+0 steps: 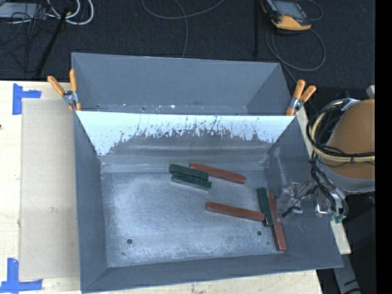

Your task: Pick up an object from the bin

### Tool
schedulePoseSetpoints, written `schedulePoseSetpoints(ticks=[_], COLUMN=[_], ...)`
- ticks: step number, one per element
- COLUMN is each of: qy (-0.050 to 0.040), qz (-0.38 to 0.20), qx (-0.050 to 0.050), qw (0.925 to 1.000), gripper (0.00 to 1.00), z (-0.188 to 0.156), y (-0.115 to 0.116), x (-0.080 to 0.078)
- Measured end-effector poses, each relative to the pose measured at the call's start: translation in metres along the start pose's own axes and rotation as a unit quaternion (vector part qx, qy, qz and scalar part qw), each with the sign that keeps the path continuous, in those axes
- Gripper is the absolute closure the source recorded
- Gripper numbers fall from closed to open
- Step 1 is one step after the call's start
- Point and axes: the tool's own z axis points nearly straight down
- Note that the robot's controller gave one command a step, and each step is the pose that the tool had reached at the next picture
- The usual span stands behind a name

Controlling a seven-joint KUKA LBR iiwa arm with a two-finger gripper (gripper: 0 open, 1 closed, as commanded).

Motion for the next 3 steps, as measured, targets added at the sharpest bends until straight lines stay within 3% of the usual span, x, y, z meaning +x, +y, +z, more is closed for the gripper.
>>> schedulePoseSetpoints(ticks=[1, 2, 3], qy=[0.002, 0.0064, 0.0029], qz=[0.001, 0.015, 0.015], qx=[0.0, -0.001, 0.0], qw=[1.0, 0.9999, 0.9999], gripper=[0.0, 0.0, 1.0], z=[0.002, 0.132, 0.127], y=[0.0, 0.022, 0.022], x=[0.0, -0.008, -0.01])
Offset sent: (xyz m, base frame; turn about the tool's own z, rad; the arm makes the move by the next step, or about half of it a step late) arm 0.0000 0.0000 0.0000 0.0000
